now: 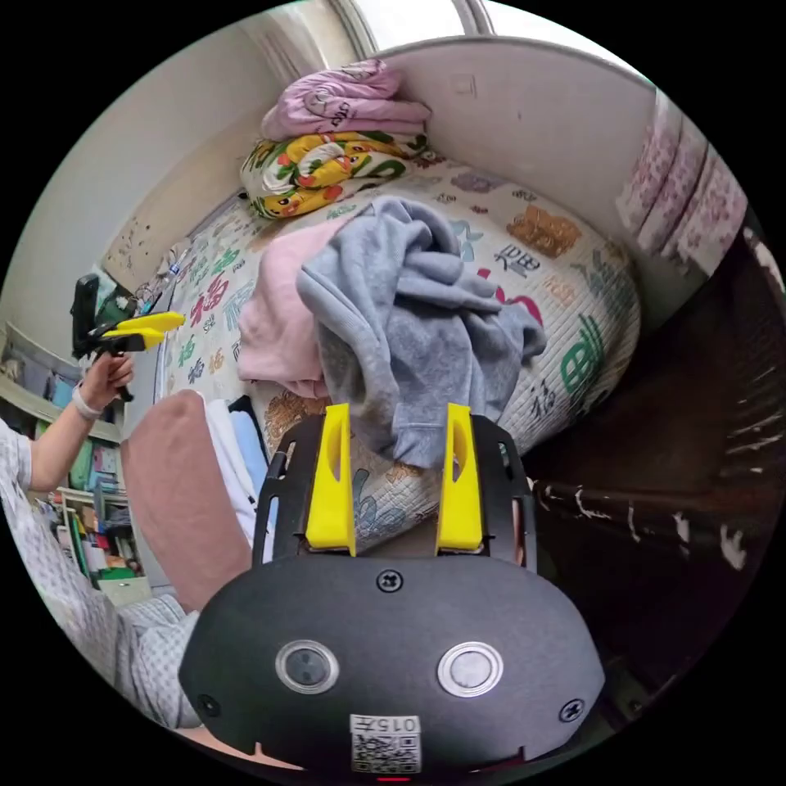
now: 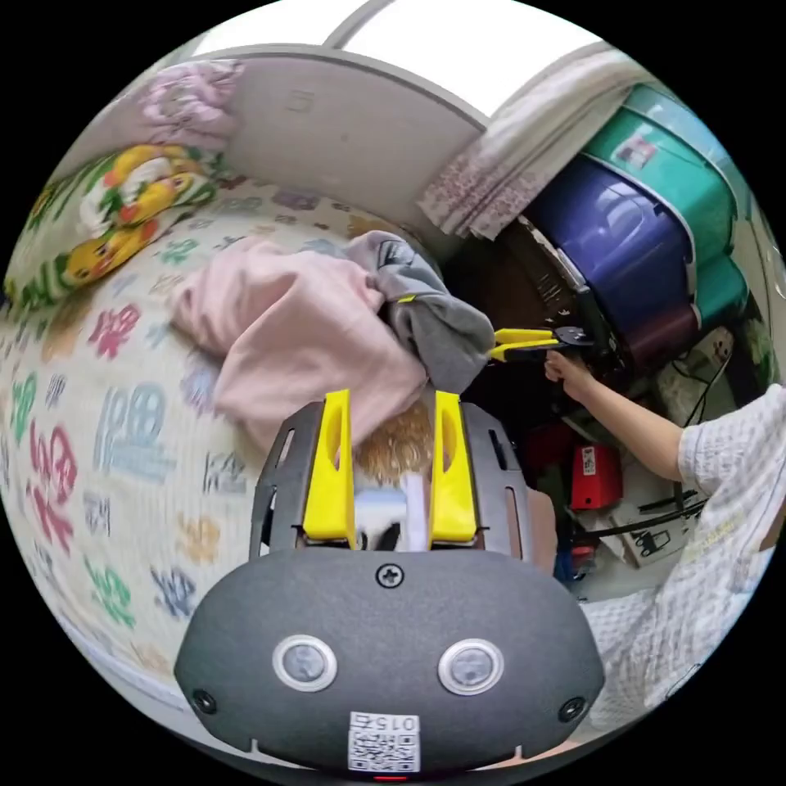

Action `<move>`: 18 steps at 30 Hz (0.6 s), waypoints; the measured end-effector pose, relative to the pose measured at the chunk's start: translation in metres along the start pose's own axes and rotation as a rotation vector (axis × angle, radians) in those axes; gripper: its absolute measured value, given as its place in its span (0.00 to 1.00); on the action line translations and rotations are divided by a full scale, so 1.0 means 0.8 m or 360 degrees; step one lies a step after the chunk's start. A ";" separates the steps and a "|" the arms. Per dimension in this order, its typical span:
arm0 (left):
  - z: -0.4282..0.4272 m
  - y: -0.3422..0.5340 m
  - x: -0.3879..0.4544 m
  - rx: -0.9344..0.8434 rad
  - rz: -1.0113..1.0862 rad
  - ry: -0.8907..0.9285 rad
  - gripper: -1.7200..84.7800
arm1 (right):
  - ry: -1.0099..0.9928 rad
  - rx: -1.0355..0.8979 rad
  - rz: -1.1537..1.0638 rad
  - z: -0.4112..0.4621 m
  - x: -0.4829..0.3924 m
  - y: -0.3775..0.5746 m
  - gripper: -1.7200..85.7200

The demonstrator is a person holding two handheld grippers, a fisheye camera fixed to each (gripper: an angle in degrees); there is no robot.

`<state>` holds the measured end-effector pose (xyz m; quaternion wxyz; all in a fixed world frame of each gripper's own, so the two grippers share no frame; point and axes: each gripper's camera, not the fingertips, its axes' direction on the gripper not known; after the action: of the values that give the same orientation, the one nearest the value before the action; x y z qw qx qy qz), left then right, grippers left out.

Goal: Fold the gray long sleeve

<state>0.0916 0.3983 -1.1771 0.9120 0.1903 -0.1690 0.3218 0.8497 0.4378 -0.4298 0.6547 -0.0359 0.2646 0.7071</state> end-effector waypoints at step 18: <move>-0.031 0.075 0.034 0.0365 -0.0080 -0.0342 0.06 | -0.0243 -0.0023 0.0347 0.060 0.136 -0.077 0.19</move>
<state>0.0772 0.4675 -1.1727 0.8687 0.3306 -0.2231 0.2939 0.9073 0.5564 -0.4520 0.5919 0.0422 0.2113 0.7767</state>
